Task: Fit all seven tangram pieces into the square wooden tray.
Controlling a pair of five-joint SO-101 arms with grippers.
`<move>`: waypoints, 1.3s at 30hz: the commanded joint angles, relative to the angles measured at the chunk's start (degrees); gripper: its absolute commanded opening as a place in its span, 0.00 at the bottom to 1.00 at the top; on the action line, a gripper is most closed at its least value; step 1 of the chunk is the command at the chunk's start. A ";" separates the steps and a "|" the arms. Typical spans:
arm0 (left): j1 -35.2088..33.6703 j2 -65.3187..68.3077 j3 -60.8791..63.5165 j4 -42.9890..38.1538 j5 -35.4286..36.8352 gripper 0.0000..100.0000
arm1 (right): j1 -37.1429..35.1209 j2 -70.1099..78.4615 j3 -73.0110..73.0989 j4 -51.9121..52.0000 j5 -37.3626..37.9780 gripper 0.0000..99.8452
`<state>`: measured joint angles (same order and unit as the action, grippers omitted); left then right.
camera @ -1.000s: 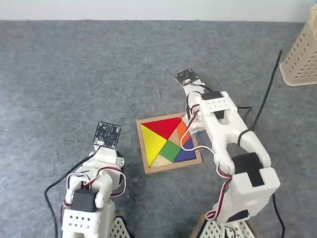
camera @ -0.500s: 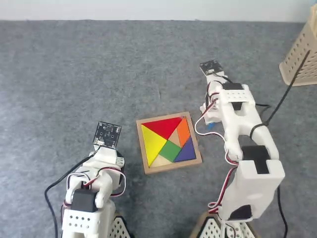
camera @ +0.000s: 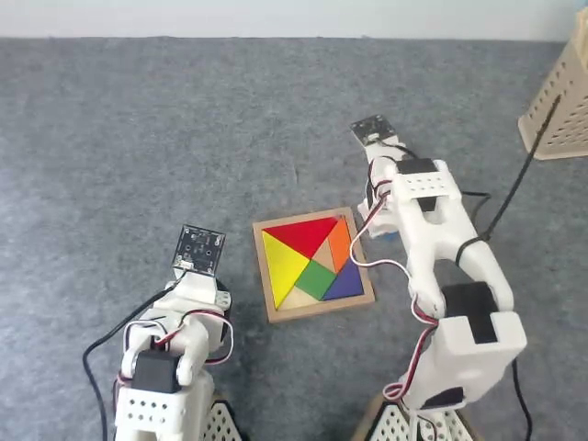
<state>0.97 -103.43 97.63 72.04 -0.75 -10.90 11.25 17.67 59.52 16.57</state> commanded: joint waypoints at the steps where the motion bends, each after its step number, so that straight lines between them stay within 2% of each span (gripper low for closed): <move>1: 0.00 -1.23 -1.10 0.35 0.35 0.01 | 1.89 -0.04 -2.20 -0.84 3.34 0.20; 5: 0.00 -1.23 -1.10 0.35 0.35 0.01 | 1.89 1.71 -2.29 -1.36 4.22 0.25; 16: 0.00 -1.23 -1.10 0.35 0.35 0.01 | 1.80 5.05 -2.29 -4.88 5.27 0.25; 22: 0.00 -1.23 -1.10 0.35 0.35 0.01 | 1.71 5.58 -2.37 -5.05 5.36 0.14; 39: 0.00 -1.23 -1.10 0.35 0.35 0.01 | 1.89 5.49 -5.10 -4.53 5.45 0.14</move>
<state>1.05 -103.43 97.63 72.04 -0.75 -9.14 17.23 16.00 55.03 21.23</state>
